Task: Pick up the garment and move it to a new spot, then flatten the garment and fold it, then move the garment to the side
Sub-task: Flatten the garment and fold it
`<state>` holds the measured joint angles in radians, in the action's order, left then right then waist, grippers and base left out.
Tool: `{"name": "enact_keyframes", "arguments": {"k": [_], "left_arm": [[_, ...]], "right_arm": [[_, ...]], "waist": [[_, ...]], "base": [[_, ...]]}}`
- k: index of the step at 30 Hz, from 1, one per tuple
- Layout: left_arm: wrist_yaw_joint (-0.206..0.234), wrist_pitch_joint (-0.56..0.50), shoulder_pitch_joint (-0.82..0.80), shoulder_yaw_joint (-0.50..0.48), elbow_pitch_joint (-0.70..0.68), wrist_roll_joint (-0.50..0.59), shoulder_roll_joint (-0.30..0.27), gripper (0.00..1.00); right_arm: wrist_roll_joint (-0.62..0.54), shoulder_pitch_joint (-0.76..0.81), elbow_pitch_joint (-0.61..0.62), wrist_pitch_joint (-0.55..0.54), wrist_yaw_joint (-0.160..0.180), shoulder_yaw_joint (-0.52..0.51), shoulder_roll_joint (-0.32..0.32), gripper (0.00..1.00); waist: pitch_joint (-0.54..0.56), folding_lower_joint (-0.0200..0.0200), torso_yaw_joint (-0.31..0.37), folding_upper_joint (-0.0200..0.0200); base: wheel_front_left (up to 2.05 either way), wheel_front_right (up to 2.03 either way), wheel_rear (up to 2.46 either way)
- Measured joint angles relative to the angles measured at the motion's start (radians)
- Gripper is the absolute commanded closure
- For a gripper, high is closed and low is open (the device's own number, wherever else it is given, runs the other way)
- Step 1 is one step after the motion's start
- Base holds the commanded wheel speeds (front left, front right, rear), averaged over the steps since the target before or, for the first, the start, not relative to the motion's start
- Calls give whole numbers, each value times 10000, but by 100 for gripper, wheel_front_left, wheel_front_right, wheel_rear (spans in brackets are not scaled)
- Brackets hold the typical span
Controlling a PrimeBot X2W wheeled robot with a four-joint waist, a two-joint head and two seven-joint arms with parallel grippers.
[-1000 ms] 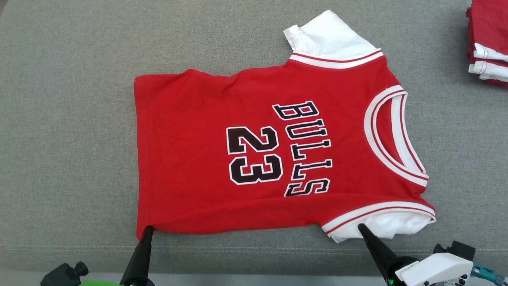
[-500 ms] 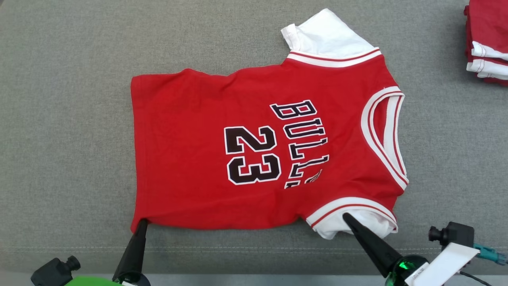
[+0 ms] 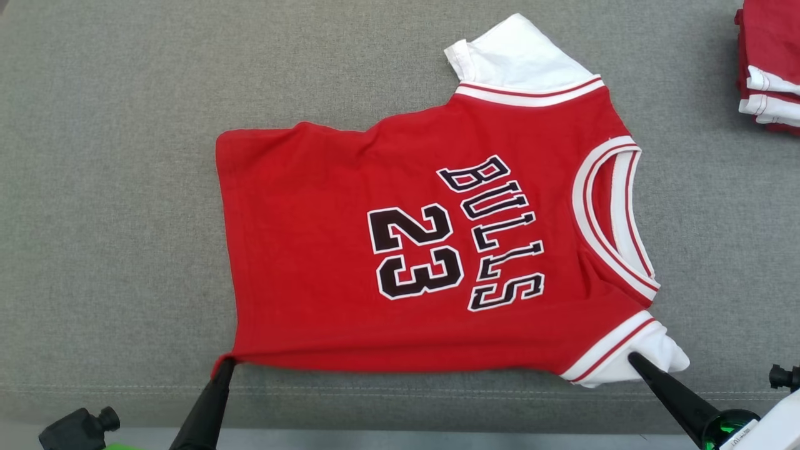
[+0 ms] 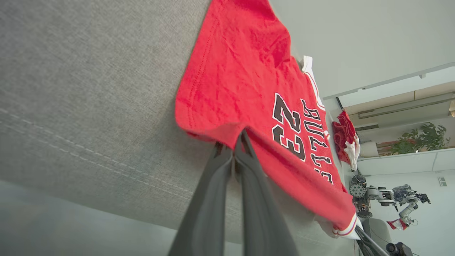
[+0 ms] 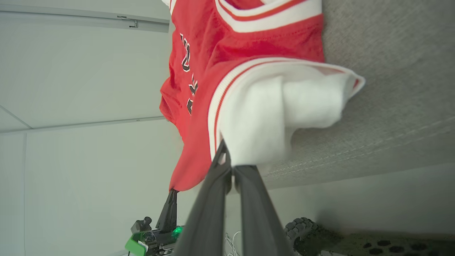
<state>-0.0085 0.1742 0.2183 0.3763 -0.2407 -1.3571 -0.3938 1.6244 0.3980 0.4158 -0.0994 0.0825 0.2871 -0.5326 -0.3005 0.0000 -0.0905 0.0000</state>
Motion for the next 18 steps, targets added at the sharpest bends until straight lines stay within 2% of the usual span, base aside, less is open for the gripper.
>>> {"name": "enact_keyframes", "arguments": {"k": [12, 18], "left_arm": [[100, -341, 453, 105, -500, -128, -159, 100], [100, -752, 455, 198, -947, -105, -652, 100]], "right_arm": [[403, 201, 696, -336, 180, -249, -351, 100], [393, 118, 1335, -608, 267, -268, -727, 100]], "waist": [[-106, 0, -296, 0], [-124, 0, -319, 0]], "base": [[0, 0, 0], [0, 0, 0]]}}
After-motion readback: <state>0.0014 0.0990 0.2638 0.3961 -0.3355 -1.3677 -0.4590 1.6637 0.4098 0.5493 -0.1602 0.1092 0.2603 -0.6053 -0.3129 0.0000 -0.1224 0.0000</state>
